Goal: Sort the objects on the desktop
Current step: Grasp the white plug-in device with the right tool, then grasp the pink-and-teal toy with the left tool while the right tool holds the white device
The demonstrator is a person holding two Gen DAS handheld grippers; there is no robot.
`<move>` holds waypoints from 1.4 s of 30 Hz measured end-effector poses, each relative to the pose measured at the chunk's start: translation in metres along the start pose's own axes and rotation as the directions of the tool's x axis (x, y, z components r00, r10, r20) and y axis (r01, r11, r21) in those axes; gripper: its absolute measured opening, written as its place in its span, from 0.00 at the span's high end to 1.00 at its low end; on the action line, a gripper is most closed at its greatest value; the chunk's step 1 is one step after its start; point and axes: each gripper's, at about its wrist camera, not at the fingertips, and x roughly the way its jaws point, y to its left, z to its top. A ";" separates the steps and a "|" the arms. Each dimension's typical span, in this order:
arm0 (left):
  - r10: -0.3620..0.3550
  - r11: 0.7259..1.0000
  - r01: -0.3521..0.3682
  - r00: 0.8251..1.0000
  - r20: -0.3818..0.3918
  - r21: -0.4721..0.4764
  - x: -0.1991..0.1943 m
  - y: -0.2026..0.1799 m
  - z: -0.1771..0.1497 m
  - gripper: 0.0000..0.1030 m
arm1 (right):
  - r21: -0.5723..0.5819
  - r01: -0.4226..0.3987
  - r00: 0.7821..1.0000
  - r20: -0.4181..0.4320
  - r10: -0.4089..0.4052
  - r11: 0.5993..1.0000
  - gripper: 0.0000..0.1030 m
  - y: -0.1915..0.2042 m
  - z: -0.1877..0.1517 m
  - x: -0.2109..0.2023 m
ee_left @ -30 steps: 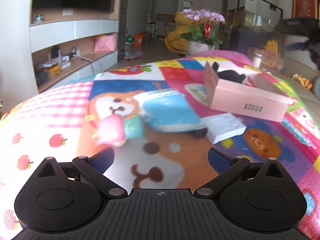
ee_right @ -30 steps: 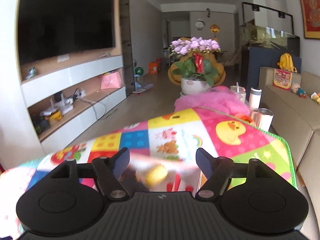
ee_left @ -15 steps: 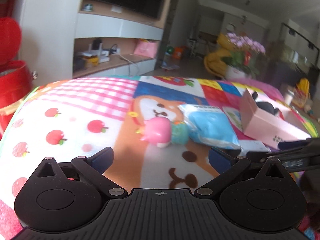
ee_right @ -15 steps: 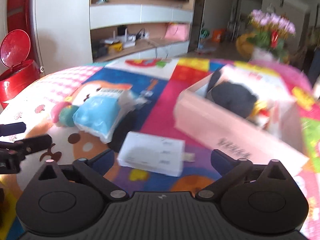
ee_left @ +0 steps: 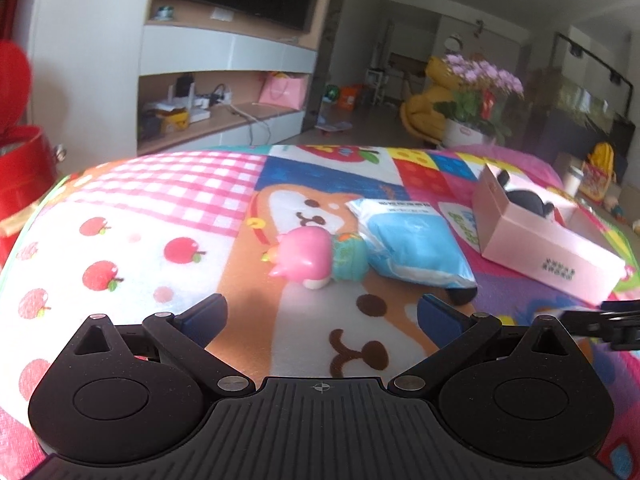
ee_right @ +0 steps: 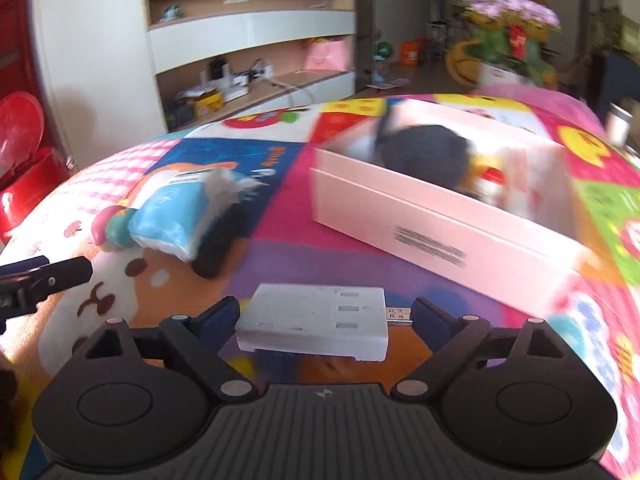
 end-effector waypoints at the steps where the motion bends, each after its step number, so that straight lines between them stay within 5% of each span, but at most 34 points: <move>1: -0.004 1.000 0.004 1.000 -0.001 0.021 0.000 -0.004 0.000 0.00 | 0.019 0.021 1.000 0.008 -0.021 1.000 0.10 -0.007 -0.005 -0.007; 5: -0.027 0.998 0.028 1.000 -0.011 0.064 0.007 -0.011 0.006 0.00 | 0.069 0.095 0.995 0.018 -0.097 0.993 0.10 -0.030 -0.025 -0.026; 12: 0.057 0.995 -0.054 0.998 -0.030 0.078 0.038 -0.001 0.034 0.00 | 0.164 0.109 0.994 0.006 -0.112 0.980 0.02 -0.045 -0.048 -0.027; 21: 0.036 0.997 -0.028 0.993 -0.108 0.073 0.062 0.010 0.039 0.05 | 0.189 0.126 0.991 0.028 -0.134 0.974 0.00 -0.045 -0.049 -0.029; 29: 0.005 0.995 0.005 0.995 -0.101 0.101 0.049 0.012 0.032 0.49 | 0.192 0.134 0.990 0.024 -0.141 0.972 0.00 -0.044 -0.050 -0.027; 34: -0.033 0.990 0.044 0.996 -0.085 0.133 0.028 0.010 0.023 0.48 | 0.197 0.137 0.989 0.022 -0.144 0.971 0.00 -0.044 -0.050 -0.027; 38: -0.039 0.990 0.050 0.996 -0.086 0.135 0.030 0.014 0.023 0.23 | 0.206 0.136 0.990 0.019 -0.142 0.969 0.00 -0.044 -0.050 -0.025; 42: -0.045 0.994 0.053 0.995 -0.089 0.091 0.037 0.017 0.030 0.20 | 0.212 0.136 0.990 0.017 -0.143 0.968 0.00 -0.044 -0.050 -0.025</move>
